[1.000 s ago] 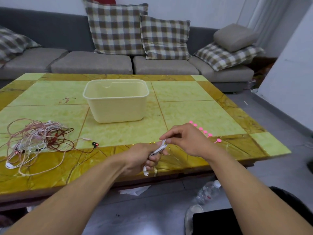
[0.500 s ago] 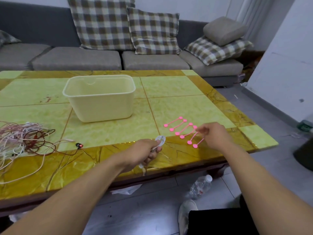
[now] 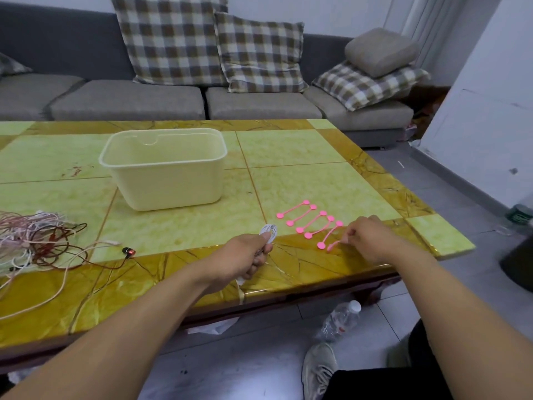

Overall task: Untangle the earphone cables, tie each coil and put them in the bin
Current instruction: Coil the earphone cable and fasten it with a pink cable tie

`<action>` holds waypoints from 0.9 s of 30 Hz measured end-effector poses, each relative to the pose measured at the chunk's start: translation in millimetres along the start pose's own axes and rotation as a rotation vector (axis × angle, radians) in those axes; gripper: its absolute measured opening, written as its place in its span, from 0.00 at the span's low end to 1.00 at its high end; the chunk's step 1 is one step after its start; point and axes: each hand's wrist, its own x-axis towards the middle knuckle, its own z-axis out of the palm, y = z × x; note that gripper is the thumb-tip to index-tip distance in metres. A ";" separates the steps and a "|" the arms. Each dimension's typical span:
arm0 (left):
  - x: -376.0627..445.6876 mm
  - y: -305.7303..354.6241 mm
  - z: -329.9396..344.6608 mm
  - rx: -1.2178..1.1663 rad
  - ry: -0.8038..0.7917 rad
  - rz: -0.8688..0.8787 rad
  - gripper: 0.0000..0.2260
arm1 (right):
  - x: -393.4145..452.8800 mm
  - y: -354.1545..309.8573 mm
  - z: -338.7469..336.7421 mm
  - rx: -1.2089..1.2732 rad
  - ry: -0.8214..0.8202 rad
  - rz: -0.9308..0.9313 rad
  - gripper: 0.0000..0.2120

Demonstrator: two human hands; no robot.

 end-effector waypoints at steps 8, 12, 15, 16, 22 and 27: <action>-7.6 -2.4 -1.6 0.011 -0.006 0.026 0.15 | -43.8 -96.0 -14.5 0.773 0.162 -0.276 0.07; -14.5 -7.0 -1.5 0.135 0.015 0.054 0.16 | -49.6 -152.3 -7.2 0.635 0.202 -0.314 0.08; -20.9 -6.1 -5.2 0.215 0.083 0.091 0.18 | -52.9 -176.4 2.7 0.492 0.170 -0.325 0.08; -22.0 -6.9 -9.5 0.222 0.110 0.110 0.19 | -52.1 -182.3 6.2 0.453 0.162 -0.319 0.08; -26.9 -7.6 -27.9 0.028 0.170 0.057 0.17 | -44.6 -199.4 12.7 0.480 0.173 -0.329 0.07; -29.3 -6.4 -40.8 -0.210 0.083 0.001 0.26 | -41.6 -207.3 18.3 0.468 0.182 -0.338 0.07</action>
